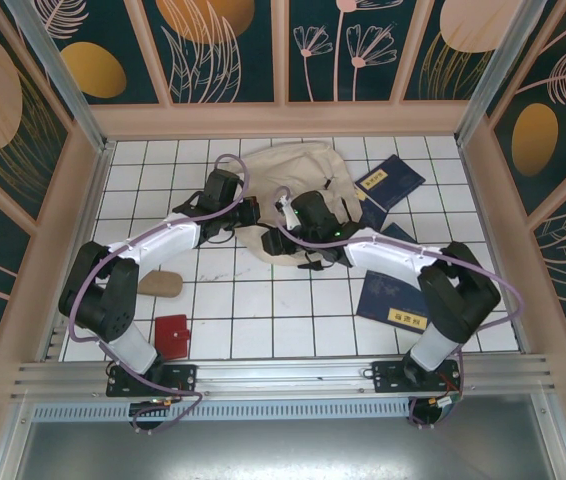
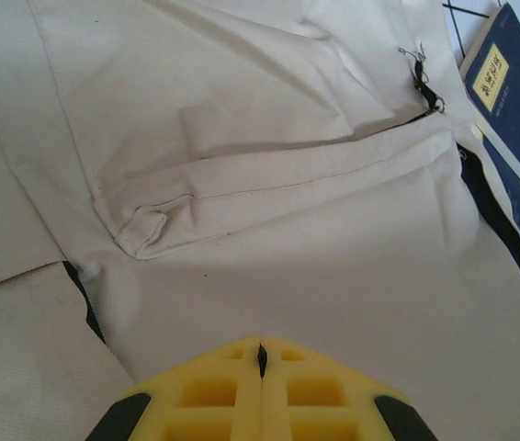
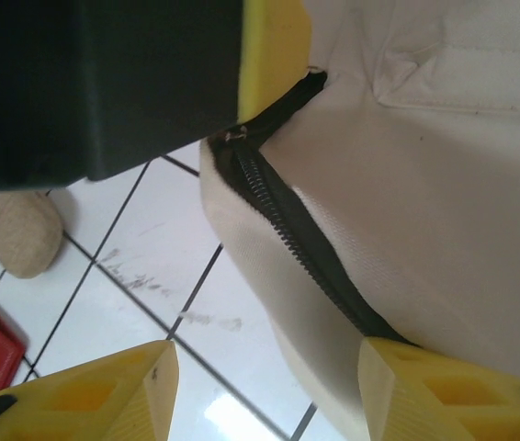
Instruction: Pack the student bag
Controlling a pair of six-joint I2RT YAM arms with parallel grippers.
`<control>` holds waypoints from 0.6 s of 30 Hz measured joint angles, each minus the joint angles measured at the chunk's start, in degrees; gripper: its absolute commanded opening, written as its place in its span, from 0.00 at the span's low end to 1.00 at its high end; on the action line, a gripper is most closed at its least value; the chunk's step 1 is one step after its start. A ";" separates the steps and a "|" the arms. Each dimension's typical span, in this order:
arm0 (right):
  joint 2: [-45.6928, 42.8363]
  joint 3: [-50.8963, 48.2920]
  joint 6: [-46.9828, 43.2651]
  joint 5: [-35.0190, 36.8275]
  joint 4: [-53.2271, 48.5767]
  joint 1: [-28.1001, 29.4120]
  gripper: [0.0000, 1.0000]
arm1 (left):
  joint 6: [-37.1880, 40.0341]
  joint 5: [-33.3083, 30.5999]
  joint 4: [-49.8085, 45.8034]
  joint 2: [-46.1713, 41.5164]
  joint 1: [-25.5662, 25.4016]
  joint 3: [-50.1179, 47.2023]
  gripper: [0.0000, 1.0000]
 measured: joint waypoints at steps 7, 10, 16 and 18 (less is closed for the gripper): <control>1.29 0.46 -0.20 4.96 2.10 -0.66 0.60 | -1.55 -5.27 -0.61 0.00 -0.04 0.00 0.00; 1.29 0.46 -0.17 5.07 2.97 -1.40 0.62 | -1.90 -6.99 -1.27 0.02 -0.04 -0.13 0.00; 4.90 2.67 -2.82 3.80 3.10 -1.44 0.62 | -2.45 -7.21 -1.31 0.02 -0.04 -0.44 0.00; 6.67 3.54 -4.42 1.40 3.06 -1.44 0.61 | -2.54 -7.21 -1.31 0.02 -0.04 -0.44 0.00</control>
